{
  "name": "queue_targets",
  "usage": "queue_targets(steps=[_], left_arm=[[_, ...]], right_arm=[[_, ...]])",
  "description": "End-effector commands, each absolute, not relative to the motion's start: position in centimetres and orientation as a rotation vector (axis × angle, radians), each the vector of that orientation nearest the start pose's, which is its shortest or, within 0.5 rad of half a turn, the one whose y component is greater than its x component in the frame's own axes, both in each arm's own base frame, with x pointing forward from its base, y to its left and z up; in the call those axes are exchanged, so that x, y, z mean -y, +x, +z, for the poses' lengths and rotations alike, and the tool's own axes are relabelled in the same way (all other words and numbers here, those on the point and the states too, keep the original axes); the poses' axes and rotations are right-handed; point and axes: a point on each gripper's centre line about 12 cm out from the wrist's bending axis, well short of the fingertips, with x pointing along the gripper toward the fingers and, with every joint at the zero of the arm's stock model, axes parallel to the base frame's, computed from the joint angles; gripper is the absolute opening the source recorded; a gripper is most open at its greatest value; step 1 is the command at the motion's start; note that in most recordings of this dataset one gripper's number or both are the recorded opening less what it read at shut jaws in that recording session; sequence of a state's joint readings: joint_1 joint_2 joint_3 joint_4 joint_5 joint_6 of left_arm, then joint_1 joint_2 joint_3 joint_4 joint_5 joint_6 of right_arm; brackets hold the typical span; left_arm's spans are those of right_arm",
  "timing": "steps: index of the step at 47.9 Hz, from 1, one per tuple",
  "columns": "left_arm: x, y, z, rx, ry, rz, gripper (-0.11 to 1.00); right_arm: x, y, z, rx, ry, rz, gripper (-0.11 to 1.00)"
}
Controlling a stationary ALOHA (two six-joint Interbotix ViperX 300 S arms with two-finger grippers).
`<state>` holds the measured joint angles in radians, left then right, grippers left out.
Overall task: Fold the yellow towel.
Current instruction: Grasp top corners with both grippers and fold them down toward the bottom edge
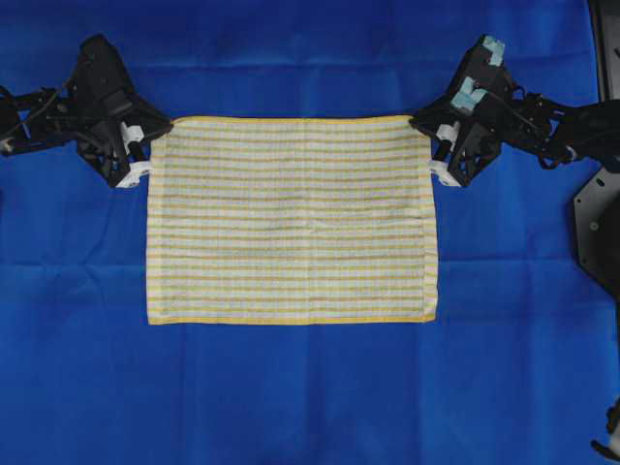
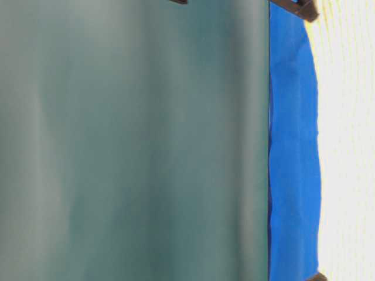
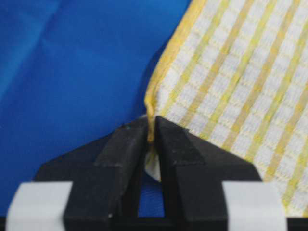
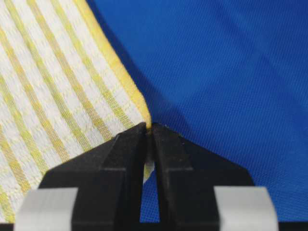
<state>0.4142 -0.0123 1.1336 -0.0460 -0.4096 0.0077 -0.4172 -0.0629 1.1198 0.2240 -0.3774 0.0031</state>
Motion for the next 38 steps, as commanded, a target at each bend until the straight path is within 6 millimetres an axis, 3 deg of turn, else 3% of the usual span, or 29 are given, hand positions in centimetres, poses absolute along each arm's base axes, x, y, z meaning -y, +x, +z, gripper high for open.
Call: queue_targets(steps=[1, 16, 27, 38], left_arm=[[-11.6, 25.6, 9.7, -0.645, -0.165, 0.433, 0.05], [-11.6, 25.5, 11.3, -0.607, -0.151, 0.43, 0.05], [-11.3, 25.5, 11.3, -0.606, -0.154, 0.423, 0.05], [-9.5, 25.6, 11.2, -0.6, -0.16, 0.371, 0.05]], right_arm=[[12.2, 25.3, 10.4, -0.599, 0.319, -0.554, 0.04], [12.1, 24.7, 11.5, -0.565, 0.342, -0.568, 0.04], [11.9, 24.7, 11.7, -0.556, 0.341, -0.563, 0.04], [10.4, 25.1, 11.9, -0.556, 0.335, -0.514, 0.04]])
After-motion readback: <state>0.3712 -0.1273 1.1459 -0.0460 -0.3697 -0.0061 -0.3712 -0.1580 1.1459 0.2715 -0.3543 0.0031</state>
